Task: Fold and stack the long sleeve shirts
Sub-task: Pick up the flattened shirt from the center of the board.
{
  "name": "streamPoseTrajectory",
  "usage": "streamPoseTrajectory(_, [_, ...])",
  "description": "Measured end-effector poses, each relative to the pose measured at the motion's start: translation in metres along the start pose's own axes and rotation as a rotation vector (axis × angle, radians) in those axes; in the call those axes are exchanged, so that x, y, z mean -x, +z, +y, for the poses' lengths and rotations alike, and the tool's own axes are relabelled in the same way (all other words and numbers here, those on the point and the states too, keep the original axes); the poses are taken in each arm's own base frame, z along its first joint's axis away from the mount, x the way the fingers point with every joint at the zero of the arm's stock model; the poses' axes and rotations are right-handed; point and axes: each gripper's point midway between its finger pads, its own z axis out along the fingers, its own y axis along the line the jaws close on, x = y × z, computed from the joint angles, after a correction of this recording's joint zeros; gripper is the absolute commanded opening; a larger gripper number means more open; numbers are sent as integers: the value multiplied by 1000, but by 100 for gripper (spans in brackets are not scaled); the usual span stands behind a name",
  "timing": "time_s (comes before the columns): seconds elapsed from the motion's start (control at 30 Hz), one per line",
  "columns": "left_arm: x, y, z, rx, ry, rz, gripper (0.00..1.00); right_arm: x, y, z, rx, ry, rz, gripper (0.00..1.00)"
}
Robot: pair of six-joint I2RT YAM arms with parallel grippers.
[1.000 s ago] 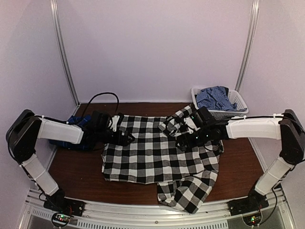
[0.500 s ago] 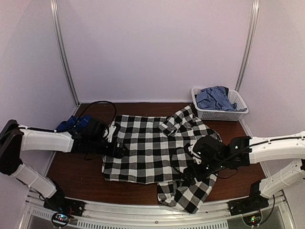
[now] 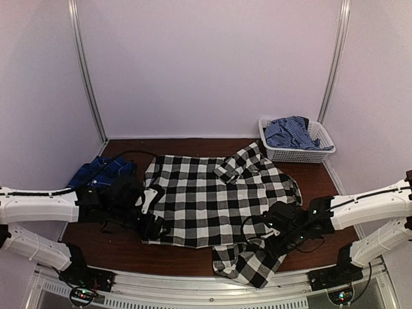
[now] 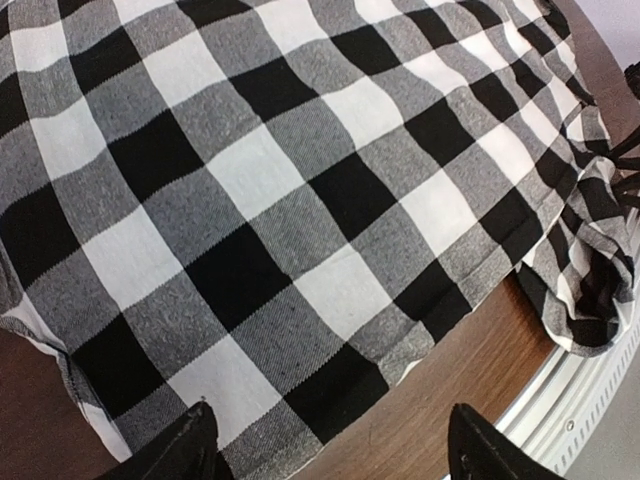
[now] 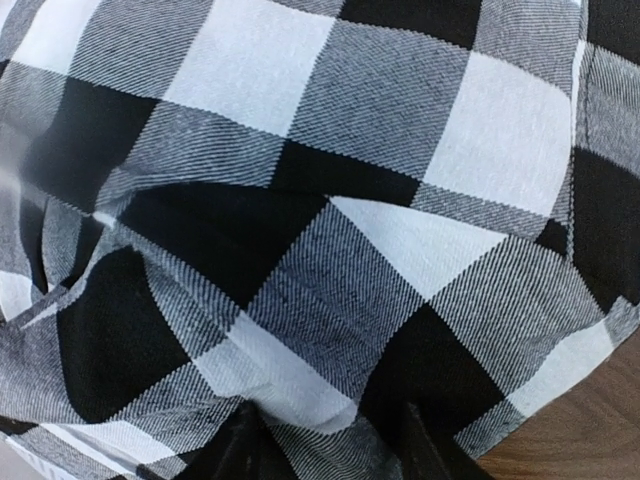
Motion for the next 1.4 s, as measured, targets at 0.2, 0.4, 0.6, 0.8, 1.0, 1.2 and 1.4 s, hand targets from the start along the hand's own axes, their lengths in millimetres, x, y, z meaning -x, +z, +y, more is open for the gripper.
streamPoseTrajectory(0.2, [-27,15,5,86,46,112,77,-4,8,2,9,-21,21,12])
streamPoseTrajectory(0.4, [-49,27,-14,139,158,214,79,3,0,1,29,3,-7,0])
streamPoseTrajectory(0.6, [-59,38,-22,215,235,270,78,7,-10,-6,32,41,-31,0])
streamPoseTrajectory(0.8, [-71,42,-4,320,250,314,75,8,-20,-15,18,73,-48,0])
streamPoseTrajectory(1.0, [-72,43,12,417,250,322,55,10,-30,-25,-9,93,-63,0])
streamPoseTrajectory(1.2, [-69,47,10,426,253,319,25,12,-34,-30,-18,109,-72,0])
streamPoseTrajectory(1.4, [-73,46,10,412,267,345,0,14,-37,-31,-27,111,-66,0])
